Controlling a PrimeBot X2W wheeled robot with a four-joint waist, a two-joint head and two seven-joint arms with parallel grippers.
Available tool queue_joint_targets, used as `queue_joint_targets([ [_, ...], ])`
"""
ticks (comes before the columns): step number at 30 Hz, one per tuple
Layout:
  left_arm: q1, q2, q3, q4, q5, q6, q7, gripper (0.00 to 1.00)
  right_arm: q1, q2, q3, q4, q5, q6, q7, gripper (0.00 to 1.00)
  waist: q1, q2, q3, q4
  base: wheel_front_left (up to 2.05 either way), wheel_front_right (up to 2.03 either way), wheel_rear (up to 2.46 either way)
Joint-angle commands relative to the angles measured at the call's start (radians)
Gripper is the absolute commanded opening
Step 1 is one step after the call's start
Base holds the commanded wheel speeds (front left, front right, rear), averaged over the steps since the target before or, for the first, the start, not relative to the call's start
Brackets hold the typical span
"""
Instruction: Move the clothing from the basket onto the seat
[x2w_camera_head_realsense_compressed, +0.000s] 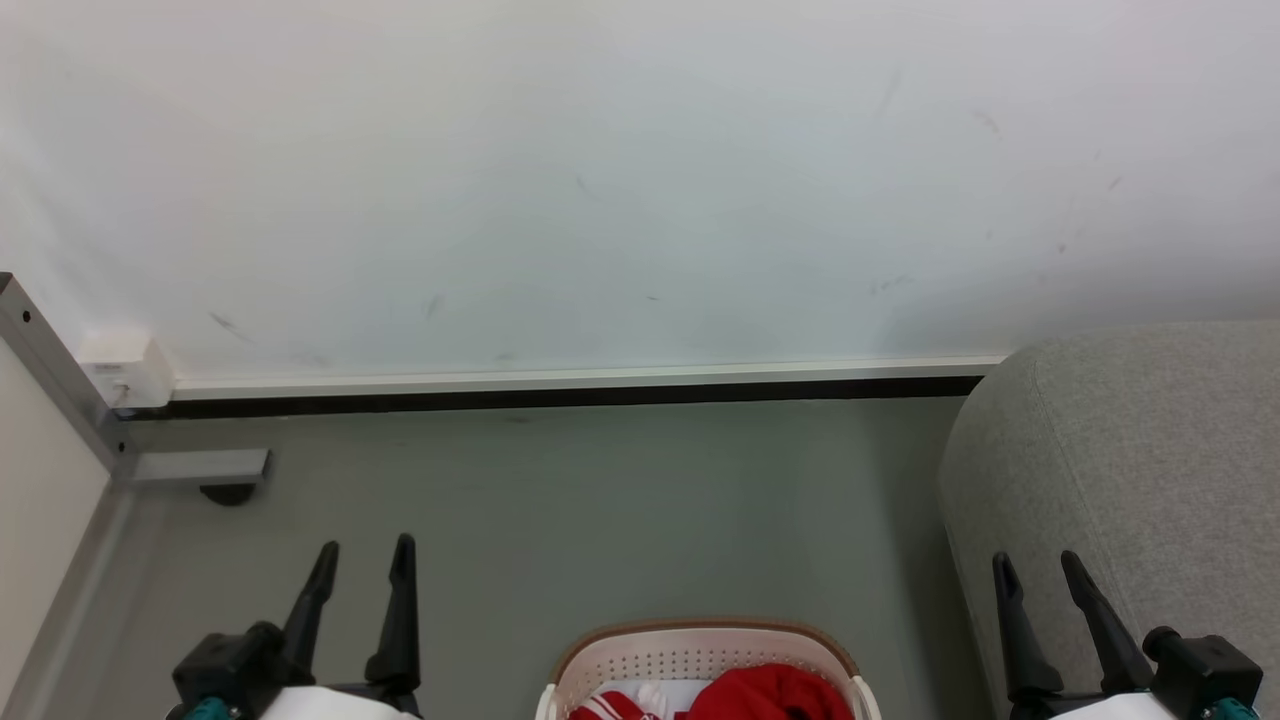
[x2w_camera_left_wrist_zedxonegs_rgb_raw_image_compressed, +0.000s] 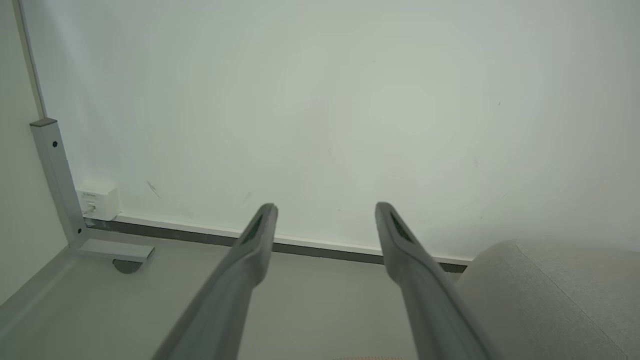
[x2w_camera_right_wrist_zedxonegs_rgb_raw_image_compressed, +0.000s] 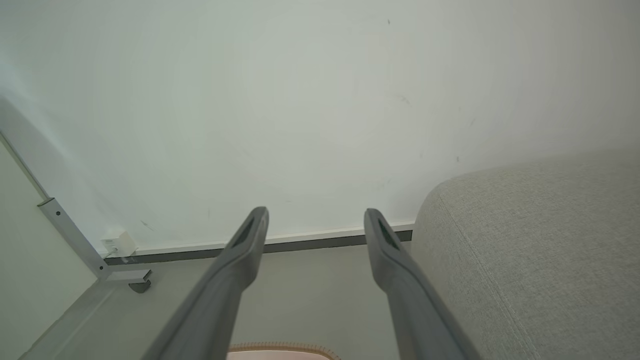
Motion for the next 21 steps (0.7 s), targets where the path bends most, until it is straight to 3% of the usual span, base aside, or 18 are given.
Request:
queue_joint_targets([
  [1, 0.001, 0.003, 0.002, -0.006, 0.027, -0.001, -0.009, 1.0, -0.015, 0.003, -0.004, -0.001, -0.032, -0.002, -0.004, 1.0, 0.0, 0.0, -0.001, 0.0, 0.0, 0.0, 0.0],
  [21, 0.006, -0.006, 0.011, 0.027, 0.152, -0.013, -0.046, 1.0, -0.005, 0.03, -0.01, -0.019, -0.159, -0.002, -0.014, 1.0, 0.0, 0.0, -0.009, -0.001, 0.0, 0.0, 0.0],
])
